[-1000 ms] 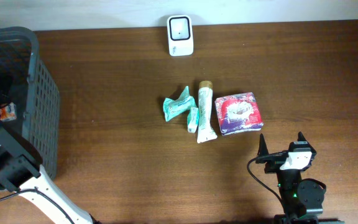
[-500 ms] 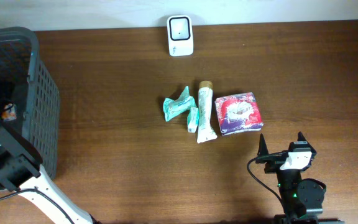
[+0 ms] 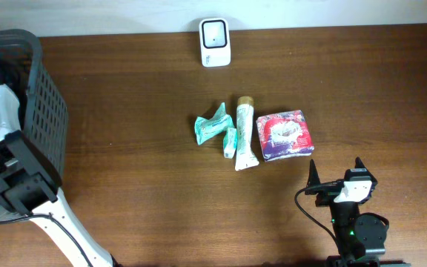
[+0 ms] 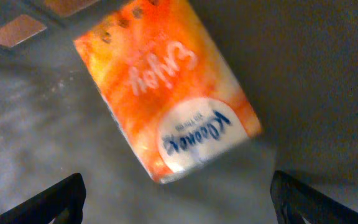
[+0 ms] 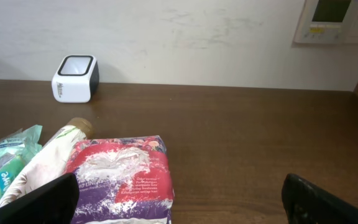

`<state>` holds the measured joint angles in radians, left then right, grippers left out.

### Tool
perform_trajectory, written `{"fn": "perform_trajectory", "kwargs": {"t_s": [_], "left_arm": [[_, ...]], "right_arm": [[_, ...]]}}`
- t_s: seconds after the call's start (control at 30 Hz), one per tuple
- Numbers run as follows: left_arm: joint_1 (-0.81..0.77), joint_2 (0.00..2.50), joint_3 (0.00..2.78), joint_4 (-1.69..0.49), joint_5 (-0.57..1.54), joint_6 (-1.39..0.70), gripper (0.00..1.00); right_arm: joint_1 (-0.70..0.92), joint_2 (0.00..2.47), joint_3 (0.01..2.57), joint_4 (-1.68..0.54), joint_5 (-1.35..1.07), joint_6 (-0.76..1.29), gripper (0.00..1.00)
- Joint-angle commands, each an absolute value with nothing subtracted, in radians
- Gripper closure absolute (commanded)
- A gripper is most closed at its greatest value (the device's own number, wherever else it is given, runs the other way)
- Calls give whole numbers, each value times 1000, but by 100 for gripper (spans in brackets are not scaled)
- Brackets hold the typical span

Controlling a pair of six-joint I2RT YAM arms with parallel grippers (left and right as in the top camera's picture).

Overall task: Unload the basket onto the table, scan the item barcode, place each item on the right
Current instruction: 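Reach the left gripper into the basket and grasp the small orange box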

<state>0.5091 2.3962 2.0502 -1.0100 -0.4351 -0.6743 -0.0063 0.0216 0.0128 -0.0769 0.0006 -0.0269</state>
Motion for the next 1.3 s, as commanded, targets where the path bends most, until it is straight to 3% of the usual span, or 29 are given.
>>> {"fn": "perform_trajectory", "kwargs": {"t_s": [0.0,0.13,0.2,0.27,0.37,0.4,0.43,0.47,0.77,0.87,1.27], "left_arm": [[538,2436,2042,-995,-428,-714,8],[538,2424,2077,-969,-461,-714,8],[538,2416,2129,-970,-461,-702,11],[538,2411,2174,-935,-384,-635,23],[540,2420,2173,-933,-336,-635,22],[540,2420,2173,-951,-336,-635,25],[540,2420,2173,-971,-336,-635,43],[540,2420,2174,-989,-336,-635,45],[525,2049,2186,-1114,-224,-566,38],[525,2032,2186,-1183,-224,-525,40],[526,2032,2186,-1171,-224,-524,34]], "right_arm": [[1,15,6,-80,9,-26,1],[1,15,6,-81,9,-26,1],[1,15,6,-80,9,-26,1],[1,15,6,-80,9,-26,1],[1,15,6,-81,9,-26,1],[1,15,6,-81,9,-26,1],[1,15,6,-81,9,-26,1],[1,15,6,-80,9,-26,1],[1,15,6,-80,9,-26,1],[1,15,6,-81,9,-26,1],[1,15,6,-80,9,-26,1]]}}
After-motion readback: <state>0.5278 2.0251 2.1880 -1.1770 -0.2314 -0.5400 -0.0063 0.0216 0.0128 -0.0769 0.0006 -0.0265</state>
